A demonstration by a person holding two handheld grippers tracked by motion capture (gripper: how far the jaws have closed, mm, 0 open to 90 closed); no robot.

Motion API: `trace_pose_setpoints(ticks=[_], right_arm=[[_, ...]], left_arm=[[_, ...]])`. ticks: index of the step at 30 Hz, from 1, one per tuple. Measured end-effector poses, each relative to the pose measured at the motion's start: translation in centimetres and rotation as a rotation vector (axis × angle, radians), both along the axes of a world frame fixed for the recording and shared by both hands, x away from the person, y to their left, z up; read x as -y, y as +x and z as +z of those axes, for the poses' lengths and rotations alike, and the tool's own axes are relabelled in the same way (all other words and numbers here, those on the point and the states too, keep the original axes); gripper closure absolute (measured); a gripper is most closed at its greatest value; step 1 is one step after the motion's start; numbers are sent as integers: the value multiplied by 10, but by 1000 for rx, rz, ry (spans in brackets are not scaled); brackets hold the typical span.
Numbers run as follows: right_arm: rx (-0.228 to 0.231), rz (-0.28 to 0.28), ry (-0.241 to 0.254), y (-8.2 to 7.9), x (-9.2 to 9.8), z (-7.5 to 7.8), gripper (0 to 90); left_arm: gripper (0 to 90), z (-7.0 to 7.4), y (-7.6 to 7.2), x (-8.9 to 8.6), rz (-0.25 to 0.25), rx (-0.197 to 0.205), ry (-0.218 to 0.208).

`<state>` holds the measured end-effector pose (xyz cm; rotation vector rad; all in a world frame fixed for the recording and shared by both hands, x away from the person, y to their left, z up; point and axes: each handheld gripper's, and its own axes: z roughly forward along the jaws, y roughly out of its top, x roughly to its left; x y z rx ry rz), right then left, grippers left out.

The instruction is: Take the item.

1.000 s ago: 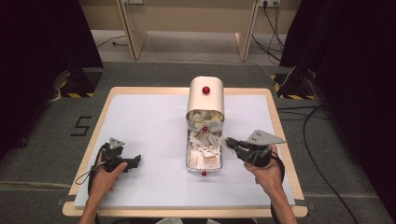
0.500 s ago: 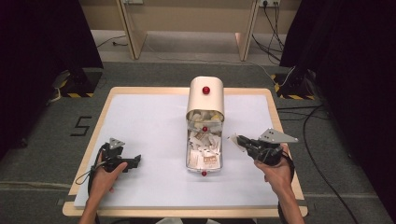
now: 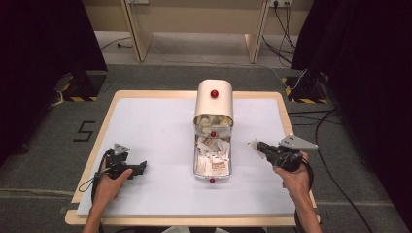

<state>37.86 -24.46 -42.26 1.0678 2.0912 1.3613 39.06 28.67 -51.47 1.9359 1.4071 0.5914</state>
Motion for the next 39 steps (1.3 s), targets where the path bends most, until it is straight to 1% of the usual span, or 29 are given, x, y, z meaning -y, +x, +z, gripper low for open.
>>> trace_pose_setpoints(ticks=[5, 7, 11, 21, 22, 23, 25, 30, 31, 32, 33, 34, 36, 39], right_arm=[[-14, -25, 2, 2, 9, -5, 862], [-15, -28, 1, 3, 10, -5, 862], [-33, -38, -4, 5, 13, -11, 862], [-66, -46, -24, 8, 14, -24, 860], [-76, -45, -24, 9, 13, -25, 860], [-77, -43, -28, 9, 13, -27, 860], [-95, -42, -45, 11, 12, -33, 859], [-117, -45, -59, 12, 11, -38, 857], [-120, -44, -77, 13, 10, -40, 856], [-120, -44, -77, 13, 10, -40, 856], [-127, -48, -90, 13, 8, -42, 856], [-127, -48, -90, 13, 8, -42, 856], [-123, -50, -117, 14, 8, -43, 855], [-128, -54, -137, 14, 7, -46, 854]], left_arm=[[0, 0, 0, 0, 0, 0, 0], [0, 0, 0, 0, 0, 0, 0], [0, 0, 0, 0, 0, 0, 0], [0, 0, 0, 0, 0, 0, 0], [0, 0, 0, 0, 0, 0, 0], [0, 0, 0, 0, 0, 0, 0], [0, 0, 0, 0, 0, 0, 0], [0, 0, 0, 0, 0, 0, 0], [0, 0, 0, 0, 0, 0, 0], [0, 0, 0, 0, 0, 0, 0], [0, 0, 0, 0, 0, 0, 0], [0, 0, 0, 0, 0, 0, 0], [0, 0, 0, 0, 0, 0, 0], [0, 0, 0, 0, 0, 0, 0]])
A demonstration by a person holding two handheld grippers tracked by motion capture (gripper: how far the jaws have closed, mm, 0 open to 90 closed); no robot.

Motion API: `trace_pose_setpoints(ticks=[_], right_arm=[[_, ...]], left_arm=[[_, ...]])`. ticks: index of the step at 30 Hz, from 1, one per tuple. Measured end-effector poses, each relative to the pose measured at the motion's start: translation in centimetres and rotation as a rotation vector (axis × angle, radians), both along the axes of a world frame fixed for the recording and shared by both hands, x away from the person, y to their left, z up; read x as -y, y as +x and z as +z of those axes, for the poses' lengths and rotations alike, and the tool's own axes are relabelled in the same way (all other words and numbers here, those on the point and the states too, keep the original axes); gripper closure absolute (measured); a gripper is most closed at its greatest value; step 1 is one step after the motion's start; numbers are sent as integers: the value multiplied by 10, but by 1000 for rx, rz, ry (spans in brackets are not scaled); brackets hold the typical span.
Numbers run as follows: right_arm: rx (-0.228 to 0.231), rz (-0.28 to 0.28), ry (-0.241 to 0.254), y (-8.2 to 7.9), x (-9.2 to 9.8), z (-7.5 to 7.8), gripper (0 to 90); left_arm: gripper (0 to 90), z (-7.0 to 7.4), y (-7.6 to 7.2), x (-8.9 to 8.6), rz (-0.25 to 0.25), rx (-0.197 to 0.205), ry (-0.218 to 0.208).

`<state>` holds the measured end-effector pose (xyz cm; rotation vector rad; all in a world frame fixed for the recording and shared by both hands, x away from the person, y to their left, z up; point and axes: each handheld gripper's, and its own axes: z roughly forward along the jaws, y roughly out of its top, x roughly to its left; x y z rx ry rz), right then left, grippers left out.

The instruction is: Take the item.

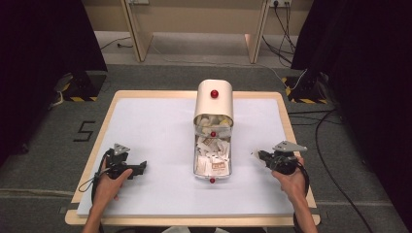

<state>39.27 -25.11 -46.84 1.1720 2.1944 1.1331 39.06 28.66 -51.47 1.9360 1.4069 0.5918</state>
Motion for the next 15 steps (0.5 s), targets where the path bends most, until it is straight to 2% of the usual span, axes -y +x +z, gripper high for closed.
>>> trace_pose_setpoints(ticks=[6, 15], right_arm=[[-5, -9, -40, 1, 1, -4, 851], [-9, -31, -47, 3, 4, -7, 838]], left_arm=[[0, 0, 0, 0, 0, 0, -1], [0, 0, 0, 0, 0, 0, 0]])
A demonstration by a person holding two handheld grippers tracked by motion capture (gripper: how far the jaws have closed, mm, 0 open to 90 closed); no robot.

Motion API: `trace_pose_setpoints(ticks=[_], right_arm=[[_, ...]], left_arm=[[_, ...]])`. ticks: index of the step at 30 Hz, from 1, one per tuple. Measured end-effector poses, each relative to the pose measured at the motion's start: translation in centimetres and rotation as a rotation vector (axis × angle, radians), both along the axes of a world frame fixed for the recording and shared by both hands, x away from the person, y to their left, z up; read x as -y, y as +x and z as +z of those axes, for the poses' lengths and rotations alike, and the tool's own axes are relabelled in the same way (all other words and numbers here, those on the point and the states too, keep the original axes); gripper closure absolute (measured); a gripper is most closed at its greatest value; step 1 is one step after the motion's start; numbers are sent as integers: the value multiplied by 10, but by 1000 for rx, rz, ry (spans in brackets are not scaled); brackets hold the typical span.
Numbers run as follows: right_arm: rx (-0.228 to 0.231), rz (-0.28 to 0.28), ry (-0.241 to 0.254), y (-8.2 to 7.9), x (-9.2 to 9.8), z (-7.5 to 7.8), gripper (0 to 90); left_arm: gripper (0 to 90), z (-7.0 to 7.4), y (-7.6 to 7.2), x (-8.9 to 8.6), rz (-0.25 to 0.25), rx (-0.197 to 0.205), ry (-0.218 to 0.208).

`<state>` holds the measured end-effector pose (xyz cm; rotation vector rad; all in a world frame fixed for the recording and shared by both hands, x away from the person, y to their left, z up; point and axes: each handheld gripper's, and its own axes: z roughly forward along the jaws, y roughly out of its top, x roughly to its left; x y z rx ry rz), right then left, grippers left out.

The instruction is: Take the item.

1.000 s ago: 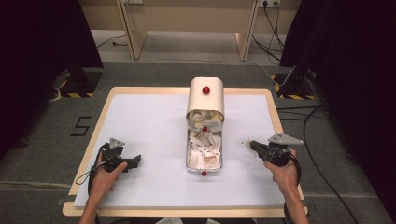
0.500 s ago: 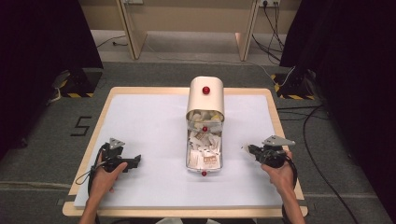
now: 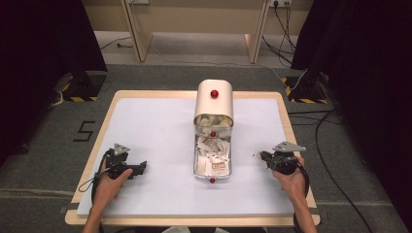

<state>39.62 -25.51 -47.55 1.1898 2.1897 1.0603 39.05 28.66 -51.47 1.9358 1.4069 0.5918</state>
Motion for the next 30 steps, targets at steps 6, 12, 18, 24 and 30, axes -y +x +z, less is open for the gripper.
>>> trace_pose_setpoints(ticks=[6, 12, 18, 24, 30], right_arm=[[3, -14, -8, 1, 1, -1, 823], [-3, -38, -1, 1, 4, -3, 802], [0, -59, -10, 3, 8, -5, 777], [5, -66, -19, 3, 9, -5, 770], [6, -69, -27, 3, 9, -6, 766]], left_arm=[[0, 0, 0, 0, 0, 0, 0], [0, 0, 0, 0, 0, 0, 0], [0, 0, 0, 0, 0, 0, 0], [0, 0, 0, 0, 0, 0, 0], [0, 0, 0, 0, 0, 0, 0]])
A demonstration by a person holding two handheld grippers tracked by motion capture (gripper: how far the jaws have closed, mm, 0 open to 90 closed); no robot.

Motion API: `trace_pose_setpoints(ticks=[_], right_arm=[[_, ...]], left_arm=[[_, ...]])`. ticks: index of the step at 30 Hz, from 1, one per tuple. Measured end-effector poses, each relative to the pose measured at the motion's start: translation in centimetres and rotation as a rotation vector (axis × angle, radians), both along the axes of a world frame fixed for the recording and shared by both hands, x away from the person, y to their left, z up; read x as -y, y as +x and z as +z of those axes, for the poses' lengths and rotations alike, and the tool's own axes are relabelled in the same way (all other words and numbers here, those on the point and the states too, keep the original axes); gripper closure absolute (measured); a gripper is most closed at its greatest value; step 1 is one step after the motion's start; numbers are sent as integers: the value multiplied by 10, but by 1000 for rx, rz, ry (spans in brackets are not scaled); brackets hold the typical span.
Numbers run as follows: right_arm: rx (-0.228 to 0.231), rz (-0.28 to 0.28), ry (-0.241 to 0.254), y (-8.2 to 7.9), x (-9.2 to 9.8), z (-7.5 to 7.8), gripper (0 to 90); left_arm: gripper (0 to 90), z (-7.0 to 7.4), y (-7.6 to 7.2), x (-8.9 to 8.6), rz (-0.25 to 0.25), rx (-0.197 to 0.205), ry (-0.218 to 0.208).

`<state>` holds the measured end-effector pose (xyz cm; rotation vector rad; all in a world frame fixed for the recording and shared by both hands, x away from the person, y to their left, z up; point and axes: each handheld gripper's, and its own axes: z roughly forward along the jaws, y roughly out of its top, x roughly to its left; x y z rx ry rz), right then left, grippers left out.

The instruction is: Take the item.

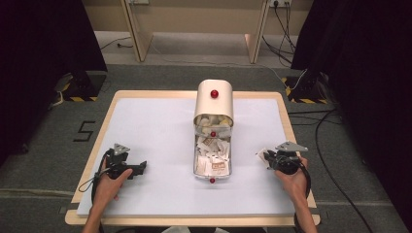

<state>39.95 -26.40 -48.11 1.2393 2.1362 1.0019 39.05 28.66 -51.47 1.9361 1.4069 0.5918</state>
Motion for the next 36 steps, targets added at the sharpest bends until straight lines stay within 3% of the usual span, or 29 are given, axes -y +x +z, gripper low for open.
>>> trace_pose_setpoints(ticks=[36], right_arm=[[-24, -50, -38, 0, 6, -6, 711]], left_arm=[[0, 0, 0, 0, 0, 0, 0]])
